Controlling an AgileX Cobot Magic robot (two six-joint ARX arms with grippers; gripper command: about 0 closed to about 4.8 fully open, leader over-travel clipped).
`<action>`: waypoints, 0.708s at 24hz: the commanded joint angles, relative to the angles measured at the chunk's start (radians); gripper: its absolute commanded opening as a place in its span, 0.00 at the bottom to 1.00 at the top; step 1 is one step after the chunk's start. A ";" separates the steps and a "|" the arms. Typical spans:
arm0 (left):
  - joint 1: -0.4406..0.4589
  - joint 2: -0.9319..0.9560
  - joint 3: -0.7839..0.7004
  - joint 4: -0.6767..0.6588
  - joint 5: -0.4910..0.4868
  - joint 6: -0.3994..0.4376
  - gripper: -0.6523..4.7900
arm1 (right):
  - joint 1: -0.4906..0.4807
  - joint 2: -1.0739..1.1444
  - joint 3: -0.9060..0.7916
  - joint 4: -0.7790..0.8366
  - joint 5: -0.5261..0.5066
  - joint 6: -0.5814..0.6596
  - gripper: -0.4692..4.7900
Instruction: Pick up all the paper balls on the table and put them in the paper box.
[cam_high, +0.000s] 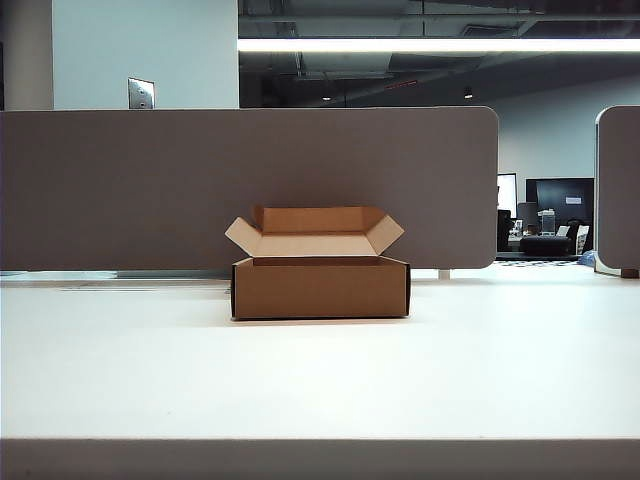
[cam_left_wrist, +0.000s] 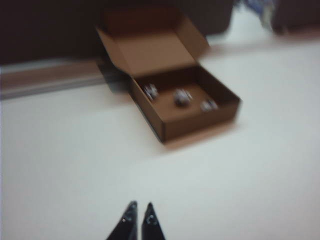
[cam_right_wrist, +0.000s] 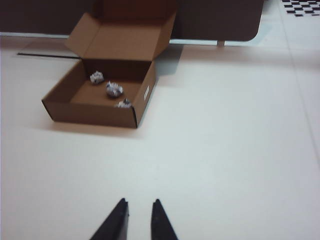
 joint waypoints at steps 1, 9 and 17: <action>0.002 -0.088 -0.124 0.077 -0.048 -0.004 0.15 | 0.001 -0.092 -0.105 0.076 -0.042 0.024 0.23; 0.002 -0.214 -0.405 0.316 -0.073 0.045 0.14 | 0.000 -0.303 -0.300 0.191 0.085 0.010 0.08; 0.002 -0.277 -0.646 0.601 -0.059 0.016 0.11 | 0.002 -0.318 -0.391 0.343 0.055 -0.163 0.08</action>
